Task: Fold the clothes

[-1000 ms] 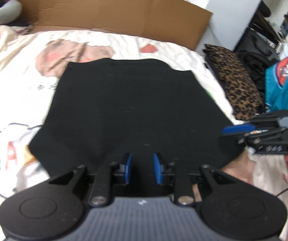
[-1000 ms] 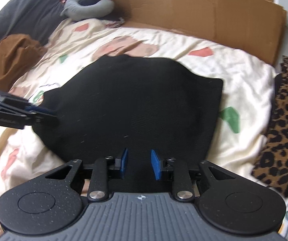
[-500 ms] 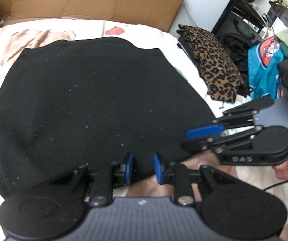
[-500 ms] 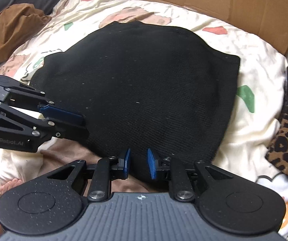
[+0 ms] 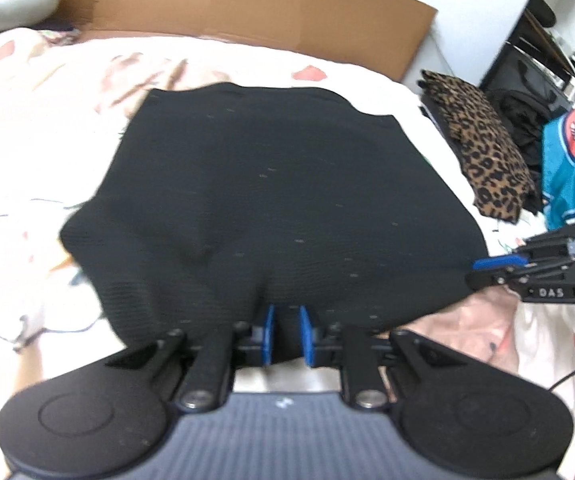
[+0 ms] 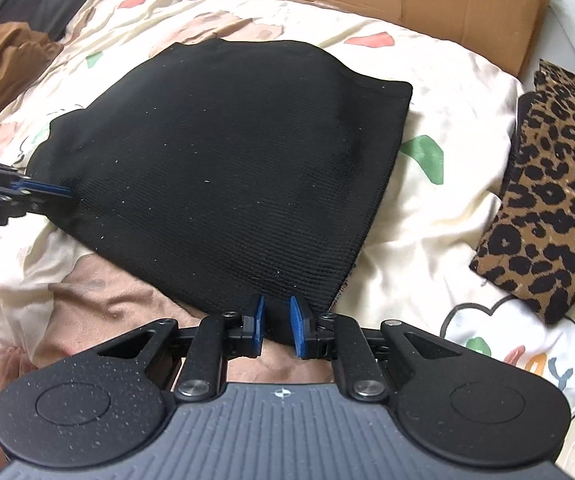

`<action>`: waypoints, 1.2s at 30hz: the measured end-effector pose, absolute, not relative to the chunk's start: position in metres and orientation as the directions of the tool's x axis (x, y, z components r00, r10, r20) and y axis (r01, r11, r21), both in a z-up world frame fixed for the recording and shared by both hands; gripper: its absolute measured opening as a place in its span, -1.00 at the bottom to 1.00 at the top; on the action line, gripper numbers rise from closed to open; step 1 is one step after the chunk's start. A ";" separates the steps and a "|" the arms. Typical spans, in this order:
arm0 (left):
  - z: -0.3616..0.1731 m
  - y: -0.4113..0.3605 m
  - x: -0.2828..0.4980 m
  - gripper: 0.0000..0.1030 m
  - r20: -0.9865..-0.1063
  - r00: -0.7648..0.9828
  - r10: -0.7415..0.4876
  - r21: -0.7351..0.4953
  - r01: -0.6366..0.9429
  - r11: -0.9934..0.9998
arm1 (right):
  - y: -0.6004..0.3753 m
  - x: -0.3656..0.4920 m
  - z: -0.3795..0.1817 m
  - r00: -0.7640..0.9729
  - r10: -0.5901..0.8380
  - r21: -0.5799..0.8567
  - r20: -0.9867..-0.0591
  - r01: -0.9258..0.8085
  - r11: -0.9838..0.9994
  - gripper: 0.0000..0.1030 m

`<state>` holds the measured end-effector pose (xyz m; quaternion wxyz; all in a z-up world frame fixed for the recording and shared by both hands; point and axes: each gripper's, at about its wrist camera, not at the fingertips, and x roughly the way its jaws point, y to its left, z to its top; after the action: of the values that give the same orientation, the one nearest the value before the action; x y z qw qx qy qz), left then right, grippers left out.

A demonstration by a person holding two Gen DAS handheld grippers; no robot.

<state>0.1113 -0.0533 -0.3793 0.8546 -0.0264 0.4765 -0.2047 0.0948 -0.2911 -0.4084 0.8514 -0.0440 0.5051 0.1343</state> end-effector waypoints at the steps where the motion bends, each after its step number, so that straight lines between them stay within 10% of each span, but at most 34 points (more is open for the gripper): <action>1: -0.377 -0.049 0.110 -0.68 -0.806 0.469 -0.361 -0.231 0.312 0.922 | -0.292 0.095 -0.409 0.453 0.183 0.061 -0.872 -0.271 0.961 -0.63; 14: -0.364 0.007 0.098 -0.60 -0.837 0.500 -0.221 -0.145 0.187 0.972 | -0.300 0.095 -0.407 0.439 0.174 0.082 -0.881 -0.221 0.972 -0.63; 36: -0.397 0.019 0.107 -0.59 -0.819 0.460 -0.343 -0.234 0.277 0.932 | -0.307 0.106 -0.418 0.391 0.193 0.152 -0.900 -0.133 0.979 -0.62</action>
<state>0.1072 0.0185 -0.3973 0.8537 -0.0337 0.4869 -0.1816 0.1060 -0.3074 -0.4182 0.8336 0.0273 0.5430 0.0978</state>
